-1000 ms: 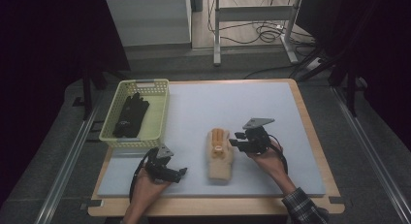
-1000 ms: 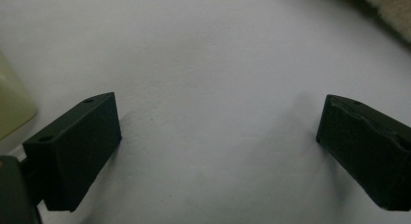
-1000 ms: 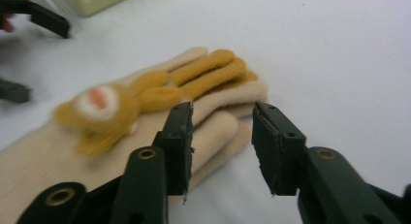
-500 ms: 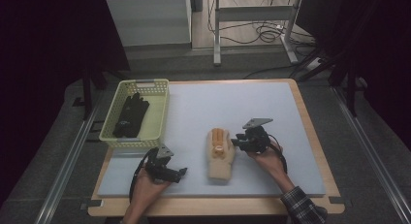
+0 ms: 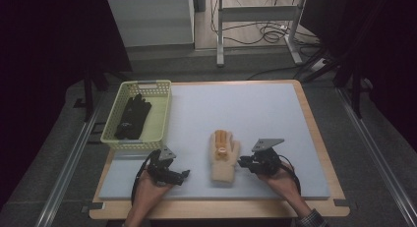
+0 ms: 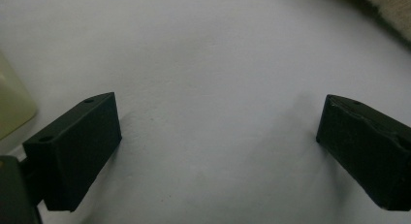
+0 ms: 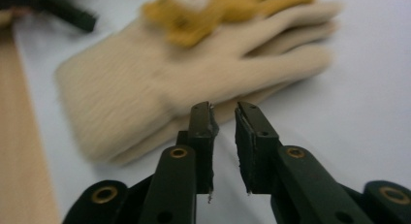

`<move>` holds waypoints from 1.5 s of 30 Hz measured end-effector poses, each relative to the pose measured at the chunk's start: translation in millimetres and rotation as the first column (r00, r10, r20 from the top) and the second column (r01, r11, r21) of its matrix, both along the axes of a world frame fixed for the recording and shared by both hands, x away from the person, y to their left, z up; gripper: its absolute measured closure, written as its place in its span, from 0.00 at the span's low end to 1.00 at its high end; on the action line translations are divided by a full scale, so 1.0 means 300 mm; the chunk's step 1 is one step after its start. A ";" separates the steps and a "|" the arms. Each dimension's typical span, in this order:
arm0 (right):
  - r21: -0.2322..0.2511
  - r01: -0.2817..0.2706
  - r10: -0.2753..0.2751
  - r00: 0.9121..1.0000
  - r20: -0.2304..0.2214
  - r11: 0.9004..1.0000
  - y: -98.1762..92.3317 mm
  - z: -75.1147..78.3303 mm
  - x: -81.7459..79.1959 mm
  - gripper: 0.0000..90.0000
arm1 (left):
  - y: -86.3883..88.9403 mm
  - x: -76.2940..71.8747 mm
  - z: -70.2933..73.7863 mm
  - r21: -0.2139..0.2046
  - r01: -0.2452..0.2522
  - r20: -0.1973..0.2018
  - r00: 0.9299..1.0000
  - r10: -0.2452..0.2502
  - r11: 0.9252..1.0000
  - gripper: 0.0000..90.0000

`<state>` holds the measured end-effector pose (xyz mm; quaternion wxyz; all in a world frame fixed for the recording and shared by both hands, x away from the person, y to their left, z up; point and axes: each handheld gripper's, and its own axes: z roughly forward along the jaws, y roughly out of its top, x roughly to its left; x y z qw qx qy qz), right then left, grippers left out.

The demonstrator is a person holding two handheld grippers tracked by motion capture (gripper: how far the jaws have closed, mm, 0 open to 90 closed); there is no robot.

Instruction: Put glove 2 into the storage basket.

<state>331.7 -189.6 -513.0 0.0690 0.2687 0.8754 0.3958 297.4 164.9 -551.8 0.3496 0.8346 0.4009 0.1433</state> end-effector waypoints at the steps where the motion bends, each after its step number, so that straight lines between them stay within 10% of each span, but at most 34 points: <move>1: -0.003 -0.017 0.017 1.000 -0.005 1.000 0.006 -0.008 -0.011 0.86 | 0.000 0.000 0.000 0.000 0.000 0.000 1.000 0.000 1.000 0.03; 45: -0.035 -0.122 0.124 0.991 0.049 0.992 0.318 -0.076 -0.024 0.83 | 0.108 -0.015 -0.004 0.000 -0.057 -0.011 0.998 0.057 0.998 0.02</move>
